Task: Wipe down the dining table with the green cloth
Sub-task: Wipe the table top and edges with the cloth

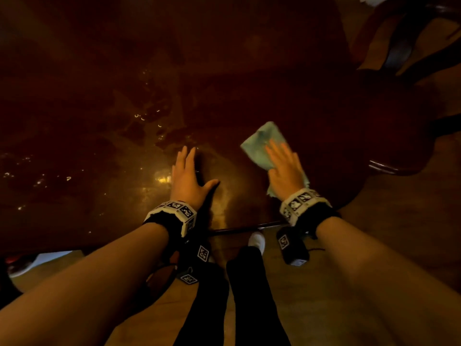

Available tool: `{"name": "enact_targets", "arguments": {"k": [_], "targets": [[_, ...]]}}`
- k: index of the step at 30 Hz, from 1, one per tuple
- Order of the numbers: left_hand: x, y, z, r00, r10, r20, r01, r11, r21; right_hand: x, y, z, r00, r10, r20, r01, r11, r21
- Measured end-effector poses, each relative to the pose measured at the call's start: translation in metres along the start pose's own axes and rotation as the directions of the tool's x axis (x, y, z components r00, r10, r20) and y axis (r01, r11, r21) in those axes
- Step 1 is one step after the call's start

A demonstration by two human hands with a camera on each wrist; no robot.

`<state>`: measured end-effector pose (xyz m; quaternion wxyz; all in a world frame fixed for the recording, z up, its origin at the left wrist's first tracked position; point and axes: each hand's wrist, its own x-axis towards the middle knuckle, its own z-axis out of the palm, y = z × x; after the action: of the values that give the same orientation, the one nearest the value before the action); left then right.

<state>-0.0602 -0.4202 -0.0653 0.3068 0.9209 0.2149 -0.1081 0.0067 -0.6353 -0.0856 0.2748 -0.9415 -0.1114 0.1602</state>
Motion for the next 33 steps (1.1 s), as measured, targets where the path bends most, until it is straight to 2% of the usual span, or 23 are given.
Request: {"name": "enact_targets", "arguments": {"k": [3,7,13,16,18,20,23,26,29,33], "targets": [[0.012,0.028,0.013,0.997,0.059,0.041,-0.06,0.998,0.022,0.007,0.054,-0.035,0.964,0.197,-0.179,-0.196,0.98,0.025],[0.033,0.063,0.033,0.989,0.109,0.097,-0.116,0.99,0.077,0.042,0.101,-0.079,0.937,0.293,-0.19,-0.293,0.956,0.026],[0.052,0.079,0.05,0.991,0.086,0.102,-0.098,0.989,0.115,0.126,0.141,-0.116,0.974,0.207,-0.095,-0.217,0.97,-0.11],[0.053,0.079,0.054,0.994,0.077,0.08,-0.084,0.993,0.081,0.168,0.144,-0.126,0.982,0.185,-0.045,-0.19,0.963,-0.191],[0.054,0.079,0.055,0.994,0.072,0.086,-0.079,0.993,0.086,0.177,0.139,-0.125,0.982,0.182,-0.047,-0.188,0.957,-0.22],[0.054,0.079,0.054,0.993,0.065,0.097,-0.073,0.994,0.079,0.165,0.129,-0.118,0.989,0.139,-0.055,-0.146,0.973,-0.176],[0.055,0.078,0.053,0.992,0.072,0.102,-0.079,0.995,0.058,0.119,0.118,-0.101,0.994,0.065,-0.089,-0.071,0.995,-0.072],[0.046,0.073,0.046,0.992,0.103,0.069,-0.099,0.993,-0.066,0.063,0.101,-0.078,0.976,0.137,-0.17,-0.143,0.989,-0.023],[0.023,0.058,0.031,0.997,0.076,0.006,-0.073,0.975,-0.212,0.009,0.077,-0.05,0.961,0.209,-0.182,-0.219,0.975,-0.032],[-0.011,0.016,0.007,1.0,0.029,-0.001,-0.029,0.978,-0.208,-0.043,0.037,-0.005,0.951,0.269,-0.151,-0.284,0.954,-0.093]]}}
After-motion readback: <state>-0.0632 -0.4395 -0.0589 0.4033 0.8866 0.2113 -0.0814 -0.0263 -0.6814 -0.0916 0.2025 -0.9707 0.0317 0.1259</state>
